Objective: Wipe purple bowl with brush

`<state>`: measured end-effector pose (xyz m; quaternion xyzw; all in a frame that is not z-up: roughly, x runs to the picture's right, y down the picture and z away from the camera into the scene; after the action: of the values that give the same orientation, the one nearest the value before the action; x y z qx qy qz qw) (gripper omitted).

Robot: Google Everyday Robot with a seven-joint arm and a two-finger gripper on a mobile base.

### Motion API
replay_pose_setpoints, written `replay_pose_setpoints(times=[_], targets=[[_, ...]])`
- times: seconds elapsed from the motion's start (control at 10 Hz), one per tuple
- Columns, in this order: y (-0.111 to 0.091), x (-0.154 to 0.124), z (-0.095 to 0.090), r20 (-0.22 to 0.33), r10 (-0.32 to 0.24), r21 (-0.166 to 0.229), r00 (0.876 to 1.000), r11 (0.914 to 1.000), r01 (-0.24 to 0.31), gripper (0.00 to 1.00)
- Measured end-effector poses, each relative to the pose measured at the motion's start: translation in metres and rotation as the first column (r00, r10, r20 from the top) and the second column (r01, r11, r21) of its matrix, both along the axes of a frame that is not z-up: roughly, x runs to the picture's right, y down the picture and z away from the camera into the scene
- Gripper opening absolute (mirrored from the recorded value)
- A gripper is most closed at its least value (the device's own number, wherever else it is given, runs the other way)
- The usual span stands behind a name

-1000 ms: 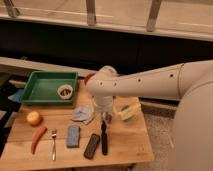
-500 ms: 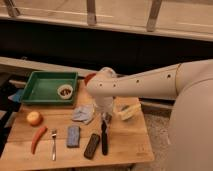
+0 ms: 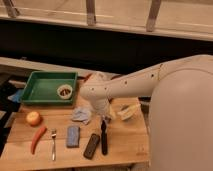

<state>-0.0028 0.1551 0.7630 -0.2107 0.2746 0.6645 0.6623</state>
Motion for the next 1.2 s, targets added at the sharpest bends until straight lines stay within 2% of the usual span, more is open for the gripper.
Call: replay_pose_setpoints(times=[0.2,0.3,0.7,1.2], targets=[[0.007,-0.005,0.004,0.011,0.011,-0.027,1.000,0.9996,-0.011,0.75],[0.013,-0.004,0.010,0.017,0.034,-0.056,0.999,0.9979,-0.033,0.75],[0.034,-0.003,0.028,0.025,0.100,-0.128,0.995,0.9871,-0.096,0.75],[0.059,0.003,0.048,-0.004,0.133,-0.174,0.991,0.9759,-0.132,0.73]])
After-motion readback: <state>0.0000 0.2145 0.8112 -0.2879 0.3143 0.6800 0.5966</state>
